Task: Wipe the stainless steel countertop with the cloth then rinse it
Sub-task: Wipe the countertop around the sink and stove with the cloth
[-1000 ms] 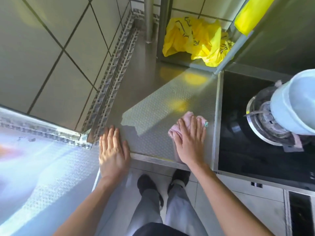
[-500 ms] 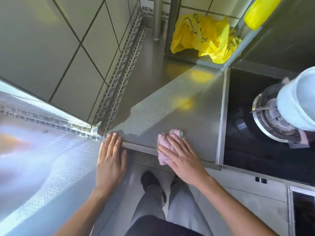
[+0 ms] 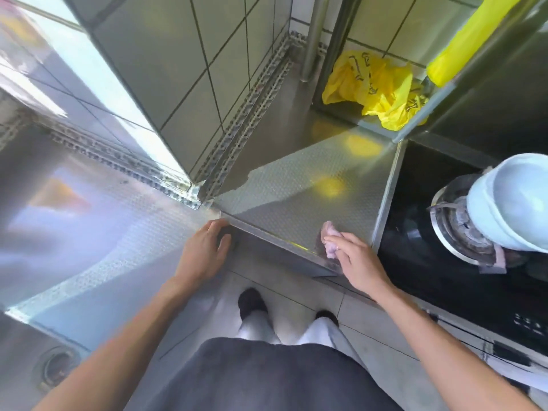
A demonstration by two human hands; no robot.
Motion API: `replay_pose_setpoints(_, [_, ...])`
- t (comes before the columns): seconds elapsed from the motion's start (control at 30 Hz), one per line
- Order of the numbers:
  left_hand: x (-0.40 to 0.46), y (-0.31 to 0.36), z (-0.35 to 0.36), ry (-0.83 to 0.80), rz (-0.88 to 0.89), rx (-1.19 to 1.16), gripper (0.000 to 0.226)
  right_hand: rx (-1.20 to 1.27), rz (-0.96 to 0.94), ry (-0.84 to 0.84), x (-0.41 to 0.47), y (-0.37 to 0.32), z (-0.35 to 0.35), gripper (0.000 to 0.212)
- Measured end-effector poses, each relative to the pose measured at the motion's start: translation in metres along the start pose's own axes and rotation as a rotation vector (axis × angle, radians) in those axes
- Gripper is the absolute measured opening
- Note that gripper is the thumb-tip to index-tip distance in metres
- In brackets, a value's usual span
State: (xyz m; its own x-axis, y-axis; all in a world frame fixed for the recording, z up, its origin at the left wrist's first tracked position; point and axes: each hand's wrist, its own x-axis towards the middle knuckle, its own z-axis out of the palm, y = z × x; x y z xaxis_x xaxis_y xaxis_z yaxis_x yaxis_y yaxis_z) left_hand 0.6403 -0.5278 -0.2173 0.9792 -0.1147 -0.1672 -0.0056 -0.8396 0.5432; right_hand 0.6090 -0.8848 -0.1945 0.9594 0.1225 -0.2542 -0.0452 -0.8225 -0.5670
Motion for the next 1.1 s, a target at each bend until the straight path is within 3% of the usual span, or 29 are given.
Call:
replay_pose_setpoints(0.2, [-0.101,0.045,0.002,0.071,-0.128,-0.216,0.025,0.19,-0.116,-0.031,-0.015,0.006,-0.031,0.044])
replay_pose_setpoints(0.4, [-0.221,0.12,0.072,0.167,-0.391,-0.336,0.014,0.379,-0.169,-0.098,-0.061,0.036,-0.06,0.047])
replay_pose_setpoints(0.5, [-0.278,0.17,0.106,0.277,-0.487,-0.395,0.017,0.464,-0.188,-0.222,-0.091,0.05,-0.074,0.049])
replay_pose_setpoints(0.73, [-0.399,0.263,0.156,0.494,-0.736,-0.544,0.018,0.342,-0.401,-0.467,-0.157,0.054,-0.094,0.042])
replay_pose_setpoints(0.97, [-0.514,0.303,0.188,0.768,-0.985,-0.601,0.013,0.252,-0.539,-0.673,-0.228,0.025,-0.065,0.023])
replay_pose_setpoints(1.1, [-0.585,0.306,0.206,0.828,-1.057,-0.652,0.016,0.172,-0.603,-0.725,-0.279,0.001,-0.033,0.026])
